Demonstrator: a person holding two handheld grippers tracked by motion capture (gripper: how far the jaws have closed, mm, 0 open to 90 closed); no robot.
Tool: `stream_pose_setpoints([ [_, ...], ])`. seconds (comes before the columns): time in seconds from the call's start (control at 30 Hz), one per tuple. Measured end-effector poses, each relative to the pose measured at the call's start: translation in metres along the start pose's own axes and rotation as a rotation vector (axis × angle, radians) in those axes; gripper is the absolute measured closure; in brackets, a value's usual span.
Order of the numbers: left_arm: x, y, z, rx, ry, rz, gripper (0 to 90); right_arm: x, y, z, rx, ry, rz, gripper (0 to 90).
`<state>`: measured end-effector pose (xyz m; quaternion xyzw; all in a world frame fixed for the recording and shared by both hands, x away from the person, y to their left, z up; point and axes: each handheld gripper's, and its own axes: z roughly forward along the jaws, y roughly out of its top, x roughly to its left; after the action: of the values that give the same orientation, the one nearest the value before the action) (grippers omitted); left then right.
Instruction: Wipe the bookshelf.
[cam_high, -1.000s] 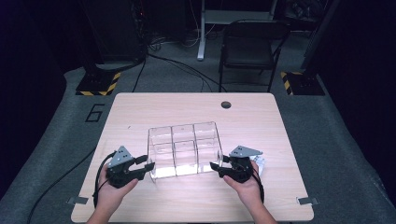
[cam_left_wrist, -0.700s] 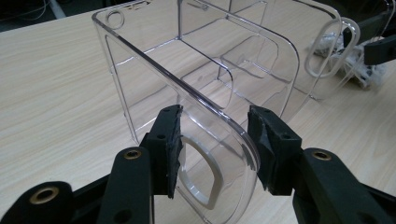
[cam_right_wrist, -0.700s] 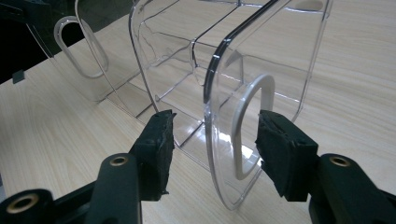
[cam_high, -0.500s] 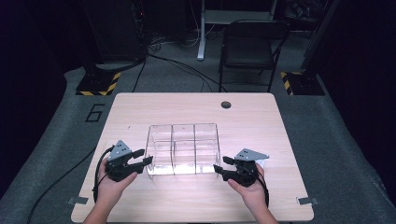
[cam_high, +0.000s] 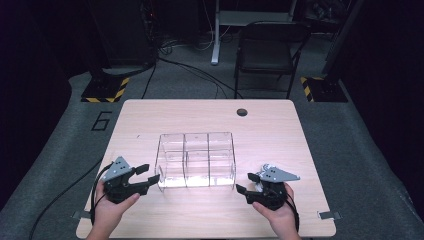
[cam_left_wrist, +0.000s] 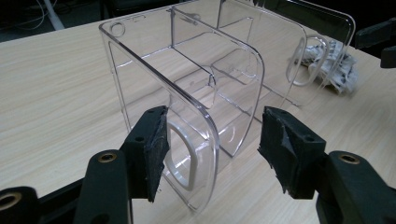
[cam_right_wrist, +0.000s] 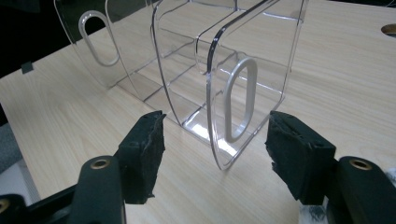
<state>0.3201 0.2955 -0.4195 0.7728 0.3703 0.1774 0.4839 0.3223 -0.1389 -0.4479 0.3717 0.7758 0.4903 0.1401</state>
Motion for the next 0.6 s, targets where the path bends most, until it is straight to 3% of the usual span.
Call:
stream_pose_setpoints([
  [0.27, -0.008, -0.021, 0.002, 0.031, -0.008, -0.005, 41.3, 0.005, -0.012, -0.008, 0.033, 0.001, -0.014, 36.4],
  [0.43, -0.012, -0.036, 0.008, 0.048, -0.004, -0.018, 40.5, 0.007, -0.018, -0.004, 0.023, -0.002, -0.014, 36.4],
  [0.6, -0.012, -0.051, 0.012, 0.031, -0.005, -0.032, 40.1, 0.007, -0.026, 0.002, 0.014, -0.009, -0.006, 36.7],
])
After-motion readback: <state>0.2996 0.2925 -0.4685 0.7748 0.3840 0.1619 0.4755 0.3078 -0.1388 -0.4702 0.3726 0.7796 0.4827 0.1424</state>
